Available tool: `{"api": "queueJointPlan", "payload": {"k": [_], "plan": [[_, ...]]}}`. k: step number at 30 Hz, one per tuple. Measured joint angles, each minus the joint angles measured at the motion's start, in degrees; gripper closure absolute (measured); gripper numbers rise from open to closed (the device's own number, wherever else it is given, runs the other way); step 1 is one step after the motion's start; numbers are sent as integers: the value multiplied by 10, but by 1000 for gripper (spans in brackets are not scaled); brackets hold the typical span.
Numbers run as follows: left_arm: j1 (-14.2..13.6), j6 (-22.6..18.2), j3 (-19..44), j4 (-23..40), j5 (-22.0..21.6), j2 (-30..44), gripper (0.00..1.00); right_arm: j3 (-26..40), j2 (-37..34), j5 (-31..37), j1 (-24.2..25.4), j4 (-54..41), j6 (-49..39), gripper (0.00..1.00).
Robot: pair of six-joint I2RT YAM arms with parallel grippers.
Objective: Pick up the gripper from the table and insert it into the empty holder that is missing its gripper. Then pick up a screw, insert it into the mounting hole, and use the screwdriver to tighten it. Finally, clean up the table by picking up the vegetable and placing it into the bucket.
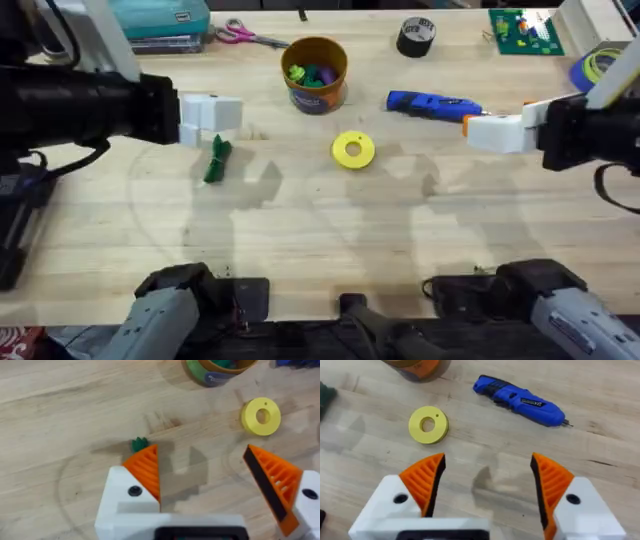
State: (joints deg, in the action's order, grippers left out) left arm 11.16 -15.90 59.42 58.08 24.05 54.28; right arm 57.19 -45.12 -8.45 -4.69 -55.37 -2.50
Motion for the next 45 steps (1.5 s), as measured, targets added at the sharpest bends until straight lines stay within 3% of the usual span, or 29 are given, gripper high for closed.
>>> {"api": "queueJointPlan", "payload": {"k": [5,9,15,30,39,45], "plan": [[0,-2,0,30,-28,0,15,0,-2,0,0,3,0,5],[0,-4,0,73,-80,12,15,0,-2,0,0,7,0,5],[0,-4,0,67,-135,83,15,0,-2,0,0,8,0,6],[-2,0,0,10,-165,330,15,0,-2,0,0,8,2,5],[-2,5,0,-22,-167,407,10,0,-2,0,0,8,2,5],[-1,5,5,-24,-180,421,153,0,-2,0,0,8,2,5]]}}
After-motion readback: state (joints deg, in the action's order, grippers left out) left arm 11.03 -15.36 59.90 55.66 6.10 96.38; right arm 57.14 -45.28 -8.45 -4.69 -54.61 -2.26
